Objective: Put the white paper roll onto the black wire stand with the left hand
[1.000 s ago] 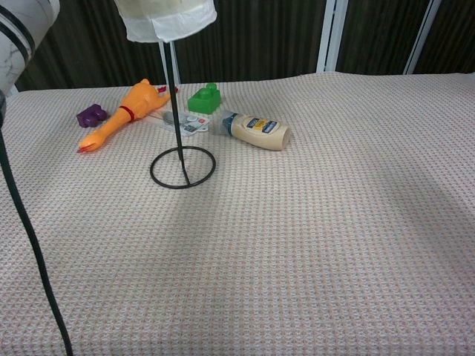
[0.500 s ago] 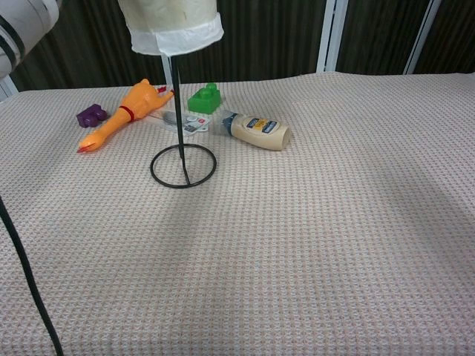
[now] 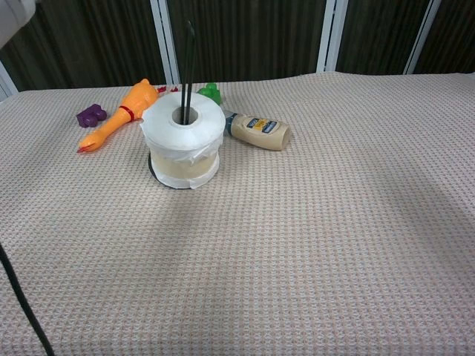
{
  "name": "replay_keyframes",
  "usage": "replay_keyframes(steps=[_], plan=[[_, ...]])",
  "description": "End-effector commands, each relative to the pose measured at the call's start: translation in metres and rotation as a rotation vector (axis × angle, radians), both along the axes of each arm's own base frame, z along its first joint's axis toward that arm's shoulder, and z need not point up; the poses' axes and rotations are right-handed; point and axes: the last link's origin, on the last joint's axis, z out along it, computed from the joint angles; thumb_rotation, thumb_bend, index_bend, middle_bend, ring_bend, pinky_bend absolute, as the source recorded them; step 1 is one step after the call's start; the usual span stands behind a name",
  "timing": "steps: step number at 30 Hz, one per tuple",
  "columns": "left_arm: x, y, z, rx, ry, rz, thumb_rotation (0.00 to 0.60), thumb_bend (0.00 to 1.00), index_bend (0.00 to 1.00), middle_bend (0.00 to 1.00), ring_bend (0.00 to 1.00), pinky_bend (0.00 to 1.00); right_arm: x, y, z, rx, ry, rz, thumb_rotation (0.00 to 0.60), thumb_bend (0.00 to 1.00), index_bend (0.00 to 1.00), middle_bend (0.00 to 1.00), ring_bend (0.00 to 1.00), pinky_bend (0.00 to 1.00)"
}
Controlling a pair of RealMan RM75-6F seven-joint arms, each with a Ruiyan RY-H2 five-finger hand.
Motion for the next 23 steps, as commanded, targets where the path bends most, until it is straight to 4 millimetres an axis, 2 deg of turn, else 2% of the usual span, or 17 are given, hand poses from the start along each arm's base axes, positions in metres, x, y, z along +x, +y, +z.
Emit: replay_keyframes(steps=[1,4,8,11,12,16,20,23], plan=[[-0.042,-0.027,0.010,0.008,0.100,-0.019,0.600,0.38,0.00,0.00,0.00,0.02,0.001,0.000,-0.001,0.001,-0.003,-0.001,0.600,0.14,0.00,0.00,0.00,0.00],[-0.099,-0.054,0.016,0.003,0.175,0.020,0.600,0.39,0.00,0.00,0.00,0.02,0.002,0.003,-0.007,0.021,0.010,0.010,0.600,0.14,0.00,0.00,0.00,0.00],[-0.180,-0.113,0.020,-0.014,0.340,0.041,0.600,0.40,0.00,0.00,0.00,0.02,0.004,0.004,-0.012,0.032,0.027,0.013,0.600,0.14,0.00,0.00,0.00,0.00],[-0.234,-0.162,0.028,-0.014,0.524,0.119,0.600,0.40,0.00,0.00,0.00,0.02,0.004,0.004,-0.017,0.037,0.046,0.011,0.600,0.14,0.00,0.00,0.00,0.00],[-0.246,-0.176,0.031,-0.010,0.554,0.154,0.600,0.40,0.00,0.00,0.00,0.01,0.004,0.003,-0.020,0.040,0.053,0.011,0.600,0.14,0.00,0.00,0.00,0.00],[-0.270,-0.204,0.037,0.010,0.502,0.217,0.600,0.40,0.00,0.00,0.00,0.01,0.006,0.002,-0.032,0.059,0.085,0.009,0.600,0.14,0.00,0.00,0.00,0.00],[-0.268,-0.209,0.048,0.022,0.559,0.158,0.600,0.40,0.00,0.00,0.00,0.01,0.008,0.001,-0.040,0.074,0.106,0.013,0.600,0.14,0.00,0.00,0.00,0.00],[-0.271,-0.211,0.048,0.024,0.599,0.180,0.600,0.40,0.00,0.00,0.00,0.01,0.009,-0.001,-0.044,0.074,0.114,0.011,0.600,0.14,0.00,0.00,0.00,0.00]])
